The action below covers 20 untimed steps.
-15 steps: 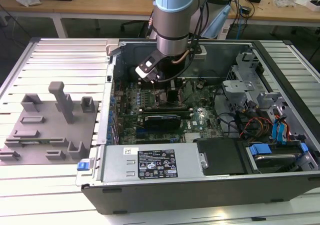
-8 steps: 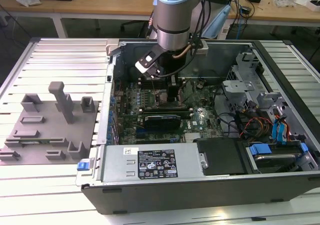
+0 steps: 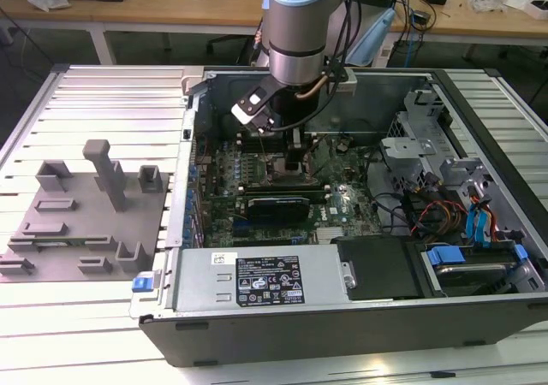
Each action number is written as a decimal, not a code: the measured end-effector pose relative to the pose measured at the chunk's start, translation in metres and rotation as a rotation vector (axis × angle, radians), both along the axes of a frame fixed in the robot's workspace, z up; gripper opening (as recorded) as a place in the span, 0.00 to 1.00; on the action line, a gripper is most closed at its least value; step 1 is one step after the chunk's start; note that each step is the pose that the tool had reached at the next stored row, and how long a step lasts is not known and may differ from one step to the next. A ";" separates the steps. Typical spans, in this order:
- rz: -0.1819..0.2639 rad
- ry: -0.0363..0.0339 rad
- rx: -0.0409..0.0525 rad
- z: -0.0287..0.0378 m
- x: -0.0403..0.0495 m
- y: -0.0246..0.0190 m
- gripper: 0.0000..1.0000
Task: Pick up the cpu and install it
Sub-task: 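Place the cpu into insertion slot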
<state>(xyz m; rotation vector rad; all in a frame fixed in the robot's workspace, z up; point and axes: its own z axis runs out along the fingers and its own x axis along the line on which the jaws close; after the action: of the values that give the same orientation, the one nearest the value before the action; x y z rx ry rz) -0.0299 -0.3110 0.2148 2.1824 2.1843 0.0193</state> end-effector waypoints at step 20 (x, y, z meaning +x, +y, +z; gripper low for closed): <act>0.000 0.0003 -0.0006 -0.0118 -0.0016 -0.0001 0.11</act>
<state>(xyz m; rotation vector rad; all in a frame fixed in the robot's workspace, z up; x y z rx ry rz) -0.0315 -0.3111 0.2030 2.1822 2.1842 0.0183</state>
